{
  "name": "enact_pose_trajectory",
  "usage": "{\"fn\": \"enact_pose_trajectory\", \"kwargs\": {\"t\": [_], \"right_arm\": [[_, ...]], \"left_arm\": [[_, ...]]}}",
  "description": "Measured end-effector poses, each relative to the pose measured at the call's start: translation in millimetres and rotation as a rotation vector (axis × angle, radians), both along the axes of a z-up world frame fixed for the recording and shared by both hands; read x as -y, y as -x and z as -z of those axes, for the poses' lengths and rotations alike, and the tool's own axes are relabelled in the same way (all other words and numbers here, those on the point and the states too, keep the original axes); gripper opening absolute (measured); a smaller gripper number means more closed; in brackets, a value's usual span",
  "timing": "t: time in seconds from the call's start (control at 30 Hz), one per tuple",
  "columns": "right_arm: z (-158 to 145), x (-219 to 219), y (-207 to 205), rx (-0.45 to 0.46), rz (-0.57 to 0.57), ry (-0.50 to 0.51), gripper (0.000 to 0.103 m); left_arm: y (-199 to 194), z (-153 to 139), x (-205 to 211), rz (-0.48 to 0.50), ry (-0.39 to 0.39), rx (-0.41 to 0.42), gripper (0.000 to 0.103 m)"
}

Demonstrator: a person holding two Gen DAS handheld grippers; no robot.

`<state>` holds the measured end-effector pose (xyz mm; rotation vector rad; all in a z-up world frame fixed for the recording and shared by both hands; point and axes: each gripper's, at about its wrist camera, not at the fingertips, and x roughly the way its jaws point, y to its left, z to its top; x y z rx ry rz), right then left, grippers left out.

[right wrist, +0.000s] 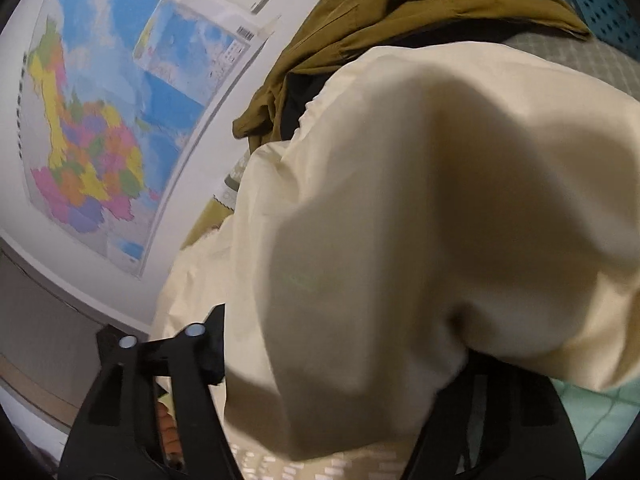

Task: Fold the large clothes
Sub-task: 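Grasp the cream bundle with both tools and lift it off the bed, then carry the lifted cream bundle with both tools toward the pink pillow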

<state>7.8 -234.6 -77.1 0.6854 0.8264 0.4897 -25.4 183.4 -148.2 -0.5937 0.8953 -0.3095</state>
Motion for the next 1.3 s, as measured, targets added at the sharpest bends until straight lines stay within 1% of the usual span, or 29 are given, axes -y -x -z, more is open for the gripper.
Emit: {"fn": "enact_pose_trajectory", "kwargs": {"t": [0.07,0.1,0.13,0.17,0.2,0.23,0.27,0.3,0.4,0.47,0.57,0.63,0.77,0.83,0.93,1.07,1.17,1.3], "right_arm": [[-3.2,-10.1,-2.6,0.019,-0.010,0.040,0.081],[-3.5,-14.9,-4.2,0.021,-0.007,0.067,0.078],[-3.1,-17.4,-4.6,0.025,-0.009,0.083,0.072],[-1.1,-18.3,-6.0,0.025,-0.009,0.086,0.058],[1.5,-16.1,-7.2,0.020,-0.017,0.061,0.050],[2.1,-13.6,-7.0,0.020,-0.024,0.038,0.047],[0.5,-12.9,-5.8,0.027,-0.031,0.032,0.041],[-3.0,-13.3,-3.8,0.039,-0.039,0.039,0.037],[-18.8,-15.3,3.5,0.079,-0.066,0.042,0.029],[-31.5,-16.4,8.1,0.106,-0.075,0.048,0.028],[-51.5,-22.6,13.2,0.140,-0.103,0.069,0.026],[-67.0,-28.8,17.1,0.171,-0.126,0.096,0.025],[-105.7,-36.5,22.4,0.261,-0.143,0.108,0.024],[-128.1,-41.2,23.5,0.314,-0.157,0.109,0.024],[-152.4,-48.7,21.8,0.378,-0.172,0.122,0.024],[-187.8,-75.7,8.7,0.453,-0.205,0.099,0.024],[-207.8,-110.0,-5.4,0.505,-0.253,0.081,0.024],[-223.1,-171.9,-35.6,0.534,-0.343,0.055,0.024]], "left_arm": [[-0.9,-1.6,6.6,0.017,-0.020,0.010,0.070],[-1.0,-2.9,11.1,0.018,-0.052,0.013,0.070],[-1.4,-3.3,14.4,0.020,-0.079,0.016,0.070],[-1.4,-3.7,16.1,0.018,-0.101,0.019,0.063],[-1.9,-4.1,17.5,0.018,-0.121,0.017,0.056],[-2.0,-4.5,17.6,0.025,-0.118,0.015,0.052],[-1.3,-6.2,17.3,0.034,-0.114,0.018,0.042],[-1.2,-8.9,18.4,0.036,-0.123,0.027,0.034],[2.9,-23.6,23.0,0.051,-0.154,0.071,0.026],[3.2,-29.6,23.7,0.061,-0.160,0.084,0.025],[0.0,-40.9,26.2,0.068,-0.192,0.089,0.025],[-0.7,-53.2,25.7,0.077,-0.194,0.111,0.024],[4.4,-86.4,20.8,0.090,-0.193,0.190,0.023],[7.0,-108.9,16.6,0.102,-0.186,0.239,0.023],[6.3,-138.3,4.7,0.095,-0.168,0.289,0.023],[9.4,-175.2,-16.7,0.044,-0.204,0.374,0.023],[10.2,-202.4,-50.2,-0.020,-0.235,0.434,0.023],[8.5,-220.1,-104.8,-0.150,-0.270,0.454,0.024]]}}
